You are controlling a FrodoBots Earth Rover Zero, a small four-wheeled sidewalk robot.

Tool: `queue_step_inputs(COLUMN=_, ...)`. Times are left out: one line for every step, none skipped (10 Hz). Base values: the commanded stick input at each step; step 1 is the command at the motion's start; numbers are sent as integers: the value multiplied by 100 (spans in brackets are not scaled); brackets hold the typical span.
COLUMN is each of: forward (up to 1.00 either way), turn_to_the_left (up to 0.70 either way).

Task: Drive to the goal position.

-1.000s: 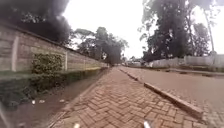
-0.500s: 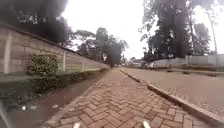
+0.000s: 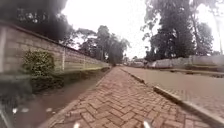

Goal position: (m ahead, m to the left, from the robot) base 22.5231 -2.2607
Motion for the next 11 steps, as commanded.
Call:
queue_step_inputs(forward=70, turn_to_the_left=10)
queue_step_inputs(forward=70, turn_to_the_left=8)
queue_step_inputs(forward=70, turn_to_the_left=0)
queue_step_inputs(forward=70, turn_to_the_left=0)
queue_step_inputs(forward=70, turn_to_the_left=0)
queue_step_inputs(forward=70, turn_to_the_left=0)
queue_step_inputs(forward=70, turn_to_the_left=0)
queue_step_inputs(forward=70, turn_to_the_left=0)
queue_step_inputs(forward=70, turn_to_the_left=0)
queue_step_inputs(forward=70, turn_to_the_left=1)
queue_step_inputs(forward=70, turn_to_the_left=2)
